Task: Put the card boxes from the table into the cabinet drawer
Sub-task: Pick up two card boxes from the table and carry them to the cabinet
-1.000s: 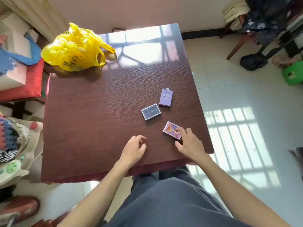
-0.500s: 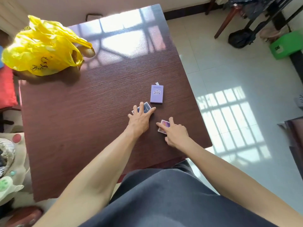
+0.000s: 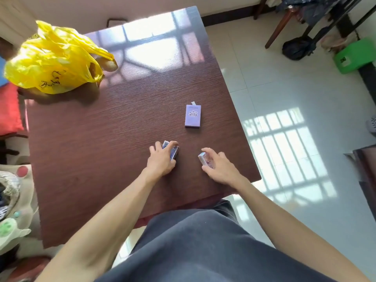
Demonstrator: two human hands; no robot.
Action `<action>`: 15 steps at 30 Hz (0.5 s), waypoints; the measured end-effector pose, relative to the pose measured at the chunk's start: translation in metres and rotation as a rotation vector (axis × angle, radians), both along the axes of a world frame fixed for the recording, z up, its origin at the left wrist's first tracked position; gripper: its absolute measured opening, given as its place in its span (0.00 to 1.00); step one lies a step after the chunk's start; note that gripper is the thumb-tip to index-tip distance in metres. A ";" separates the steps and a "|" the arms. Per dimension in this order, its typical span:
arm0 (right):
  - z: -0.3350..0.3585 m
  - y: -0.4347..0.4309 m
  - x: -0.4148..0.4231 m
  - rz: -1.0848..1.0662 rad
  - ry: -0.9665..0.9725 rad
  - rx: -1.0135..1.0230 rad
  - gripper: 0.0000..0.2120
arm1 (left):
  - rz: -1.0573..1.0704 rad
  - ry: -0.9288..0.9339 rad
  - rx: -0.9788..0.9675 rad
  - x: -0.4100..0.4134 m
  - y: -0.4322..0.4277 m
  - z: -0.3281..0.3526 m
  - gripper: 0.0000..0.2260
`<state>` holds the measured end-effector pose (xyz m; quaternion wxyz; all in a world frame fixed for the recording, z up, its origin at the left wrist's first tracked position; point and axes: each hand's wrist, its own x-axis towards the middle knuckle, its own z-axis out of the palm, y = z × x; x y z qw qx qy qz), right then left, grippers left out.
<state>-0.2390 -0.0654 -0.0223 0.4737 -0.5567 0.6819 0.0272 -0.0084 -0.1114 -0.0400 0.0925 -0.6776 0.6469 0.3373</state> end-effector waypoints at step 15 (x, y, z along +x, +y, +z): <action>-0.001 0.265 -0.041 -1.492 -0.669 0.265 0.17 | 0.411 0.758 0.728 0.038 0.140 0.048 0.25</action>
